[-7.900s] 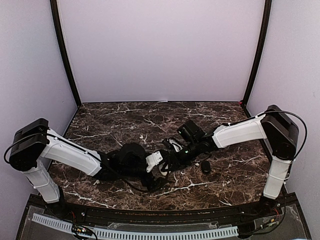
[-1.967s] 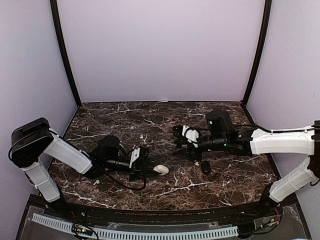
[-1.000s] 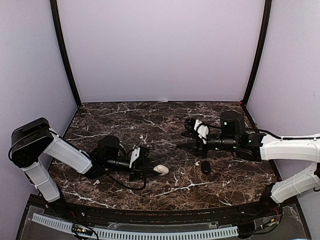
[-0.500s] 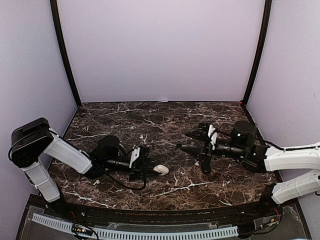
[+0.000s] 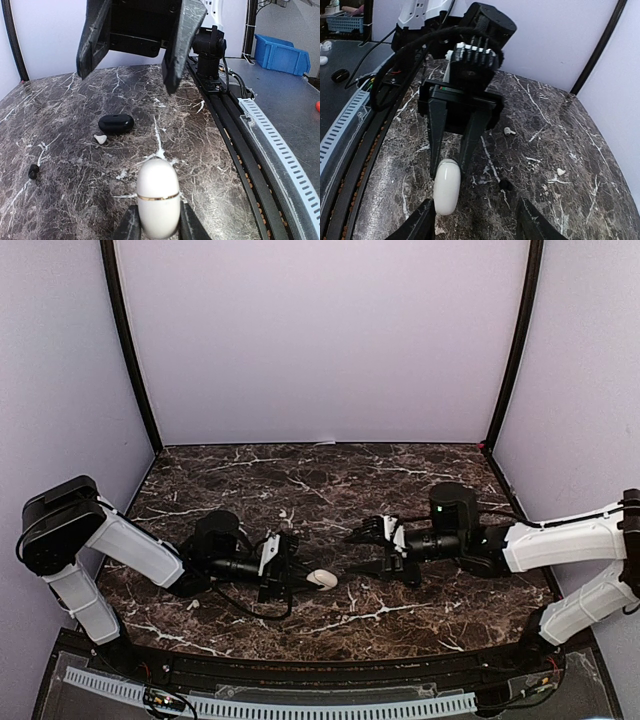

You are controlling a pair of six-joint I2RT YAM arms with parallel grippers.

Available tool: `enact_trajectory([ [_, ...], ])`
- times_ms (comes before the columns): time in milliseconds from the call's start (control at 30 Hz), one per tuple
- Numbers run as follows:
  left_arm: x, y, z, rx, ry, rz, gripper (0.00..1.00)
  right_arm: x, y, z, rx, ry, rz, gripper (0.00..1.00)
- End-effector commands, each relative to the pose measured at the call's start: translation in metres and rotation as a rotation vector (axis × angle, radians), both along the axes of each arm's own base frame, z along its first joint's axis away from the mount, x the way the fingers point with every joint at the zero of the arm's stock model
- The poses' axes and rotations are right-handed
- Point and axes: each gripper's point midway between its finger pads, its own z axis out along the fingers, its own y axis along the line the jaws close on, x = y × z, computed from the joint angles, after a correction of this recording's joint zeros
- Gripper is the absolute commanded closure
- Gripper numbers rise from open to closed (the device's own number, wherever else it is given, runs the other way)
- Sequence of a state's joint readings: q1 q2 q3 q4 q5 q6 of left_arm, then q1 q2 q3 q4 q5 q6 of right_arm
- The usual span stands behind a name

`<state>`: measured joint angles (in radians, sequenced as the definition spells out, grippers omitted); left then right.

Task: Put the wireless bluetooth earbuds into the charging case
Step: Open the charging case.

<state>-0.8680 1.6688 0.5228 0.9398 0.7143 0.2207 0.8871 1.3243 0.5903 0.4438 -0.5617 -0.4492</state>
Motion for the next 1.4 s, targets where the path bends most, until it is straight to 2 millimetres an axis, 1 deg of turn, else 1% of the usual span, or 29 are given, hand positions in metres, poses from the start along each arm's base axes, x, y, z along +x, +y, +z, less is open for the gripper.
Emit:
enact_trajectory([
  [0, -0.001, -0.003, 0.020, -0.041, -0.032, -0.013, 0.81, -0.014, 0.015, -0.009, -0.063, -0.009, 0.100, 0.46],
  [100, 0.000, -0.003, 0.020, -0.038, -0.035, -0.012, 0.81, -0.015, 0.021, -0.015, -0.096, -0.006, 0.113, 0.46],
  [267, 0.000, -0.004, 0.019, -0.034, -0.041, -0.012, 0.81, -0.010, 0.032, -0.018, -0.105, 0.011, 0.088, 0.49],
  [333, 0.000, -0.004, 0.018, -0.034, -0.041, -0.012, 0.81, -0.011, 0.035, -0.020, -0.111, 0.019, 0.091, 0.49],
  [600, 0.000, -0.004, 0.017, -0.030, -0.044, -0.013, 0.81, -0.012, 0.038, -0.031, -0.131, 0.055, 0.089, 0.48],
  [733, 0.000, -0.004, 0.017, -0.032, -0.042, -0.016, 0.81, -0.010, 0.041, -0.035, -0.141, 0.078, 0.083, 0.48],
  [1067, -0.003, -0.003, 0.015, -0.024, -0.041, -0.018, 0.81, 0.016, 0.047, -0.030, -0.129, 0.084, -0.040, 0.48],
  [1233, -0.004, -0.003, 0.013, -0.020, -0.041, -0.024, 0.81, 0.031, 0.044, -0.025, -0.109, 0.087, -0.105, 0.48],
  [1367, -0.006, -0.003, 0.014, -0.022, -0.040, -0.034, 0.81, 0.043, 0.037, -0.025, -0.112, 0.083, -0.167, 0.48],
])
